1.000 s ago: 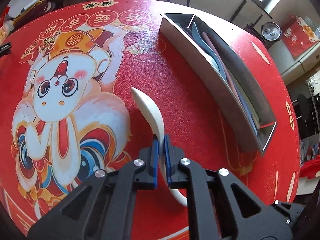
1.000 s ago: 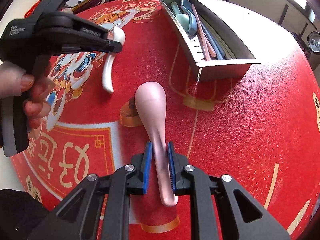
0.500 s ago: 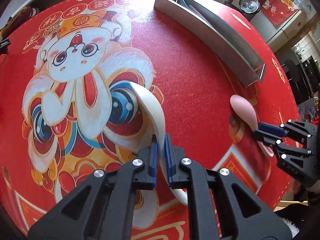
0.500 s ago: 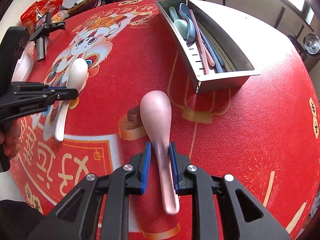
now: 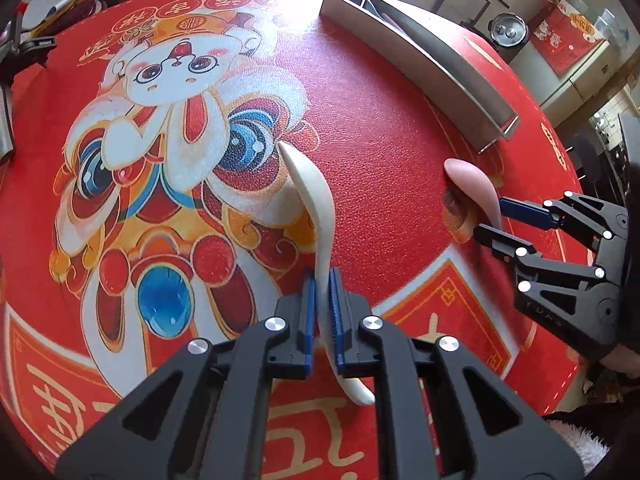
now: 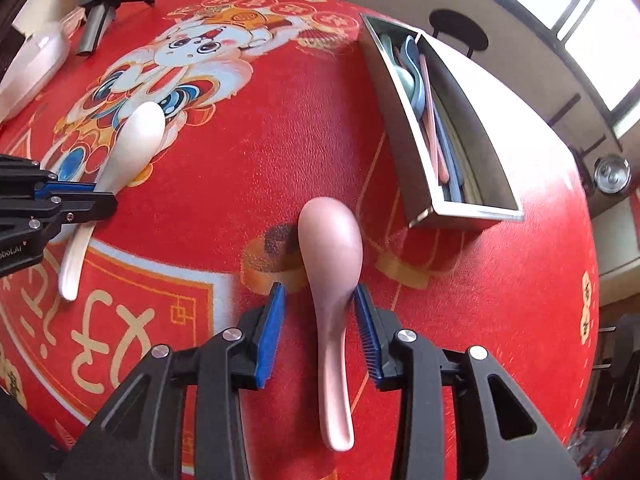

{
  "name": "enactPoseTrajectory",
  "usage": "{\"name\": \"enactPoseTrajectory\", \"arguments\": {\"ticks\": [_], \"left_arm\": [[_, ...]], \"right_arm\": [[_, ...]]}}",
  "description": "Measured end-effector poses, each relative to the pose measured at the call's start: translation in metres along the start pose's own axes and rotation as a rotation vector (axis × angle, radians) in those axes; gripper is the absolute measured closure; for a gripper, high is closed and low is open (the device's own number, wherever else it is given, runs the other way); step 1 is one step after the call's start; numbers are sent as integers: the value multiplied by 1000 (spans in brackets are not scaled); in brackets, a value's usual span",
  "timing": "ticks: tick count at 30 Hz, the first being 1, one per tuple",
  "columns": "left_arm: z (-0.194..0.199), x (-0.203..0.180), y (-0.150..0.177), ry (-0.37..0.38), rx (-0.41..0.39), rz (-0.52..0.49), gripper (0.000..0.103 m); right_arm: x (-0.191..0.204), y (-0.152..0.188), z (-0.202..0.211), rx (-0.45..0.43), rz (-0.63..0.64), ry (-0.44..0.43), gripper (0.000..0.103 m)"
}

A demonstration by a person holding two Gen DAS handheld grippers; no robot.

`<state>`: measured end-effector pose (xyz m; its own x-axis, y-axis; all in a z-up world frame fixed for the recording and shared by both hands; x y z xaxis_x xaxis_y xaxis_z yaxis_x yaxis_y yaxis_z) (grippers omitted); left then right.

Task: Organize utensils
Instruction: 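Lift and carry the white and pink spoons toward the steel tray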

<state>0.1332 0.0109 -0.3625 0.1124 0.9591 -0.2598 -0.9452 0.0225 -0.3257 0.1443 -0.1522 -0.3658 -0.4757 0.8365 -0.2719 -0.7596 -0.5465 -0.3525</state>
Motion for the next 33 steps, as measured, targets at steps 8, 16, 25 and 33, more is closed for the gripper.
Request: {"name": "enactPoseTrajectory", "arguments": {"ticks": [8,16,25,33], "left_arm": [[4,5,8,15,-7,35,91],[7,14,7,35,0,71,91],[10,12,6,26,7,63,91],[11,11,12,47,39,44,91]], "right_arm": [[-20,-1,3,3,-110,1,92],[-89,56,-9,-3,-695,-312,97],[-66,45,-7,13,-583,-334,95],[-55,52,-1,44,-513,-323,95]]}}
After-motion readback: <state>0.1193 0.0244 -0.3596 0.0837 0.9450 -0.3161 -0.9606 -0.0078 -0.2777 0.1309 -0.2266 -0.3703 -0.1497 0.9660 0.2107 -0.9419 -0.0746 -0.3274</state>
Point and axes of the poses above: each gripper's, at about its wrist camera, not at the fingertips, and z roughly against the way its jaws point, x to its left, y to its underside, the point moved 4 cm from there along -z, roughly the way its jaws point, and after that the axes turned 5 degrees about z, right-handed, at the moved point
